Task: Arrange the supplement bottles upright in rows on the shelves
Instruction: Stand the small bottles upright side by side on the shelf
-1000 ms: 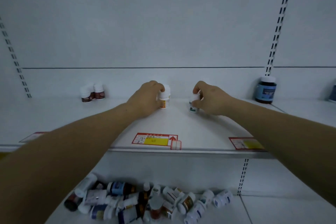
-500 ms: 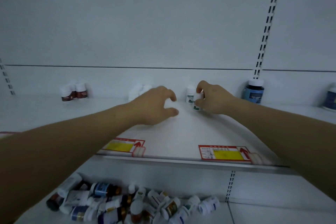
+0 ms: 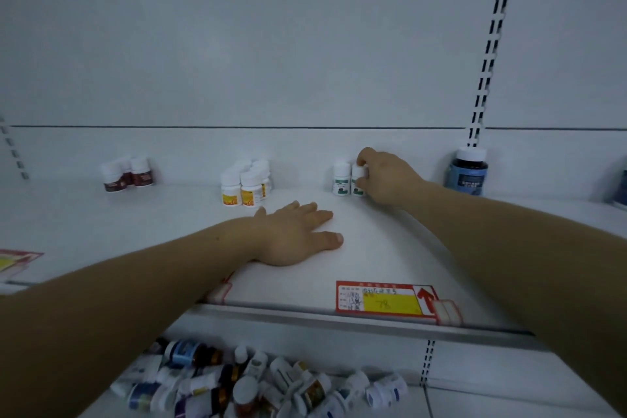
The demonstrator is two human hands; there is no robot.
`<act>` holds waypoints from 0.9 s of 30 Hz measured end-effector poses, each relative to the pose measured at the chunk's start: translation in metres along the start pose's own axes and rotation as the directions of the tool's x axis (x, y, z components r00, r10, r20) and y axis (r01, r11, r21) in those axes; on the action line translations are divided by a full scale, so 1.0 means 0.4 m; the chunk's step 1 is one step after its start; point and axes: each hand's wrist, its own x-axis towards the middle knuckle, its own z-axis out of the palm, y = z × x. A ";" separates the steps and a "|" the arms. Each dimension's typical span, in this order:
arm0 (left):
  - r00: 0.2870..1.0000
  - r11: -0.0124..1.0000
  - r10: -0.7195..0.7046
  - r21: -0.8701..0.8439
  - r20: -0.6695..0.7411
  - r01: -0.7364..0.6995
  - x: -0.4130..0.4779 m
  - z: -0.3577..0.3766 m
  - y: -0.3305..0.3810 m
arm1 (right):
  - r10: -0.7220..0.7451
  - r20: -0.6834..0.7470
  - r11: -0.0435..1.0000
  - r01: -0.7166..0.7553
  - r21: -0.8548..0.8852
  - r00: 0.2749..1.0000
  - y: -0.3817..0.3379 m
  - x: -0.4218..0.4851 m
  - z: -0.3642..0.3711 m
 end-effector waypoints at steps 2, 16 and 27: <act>1.000 1.000 -0.011 -0.006 -0.001 0.011 -0.001 -0.001 0.002 | -0.004 -0.014 1.000 0.004 -0.002 1.000 0.001 0.004 0.005; 0.977 0.963 -0.158 -0.239 -0.144 0.121 -0.139 -0.058 -0.016 | -0.062 0.063 0.995 0.066 -0.068 0.996 -0.140 -0.130 -0.106; 0.986 0.979 -0.083 -0.197 -0.147 0.053 -0.656 0.071 -0.132 | -0.261 0.073 0.964 0.265 -0.039 0.962 -0.497 -0.485 -0.031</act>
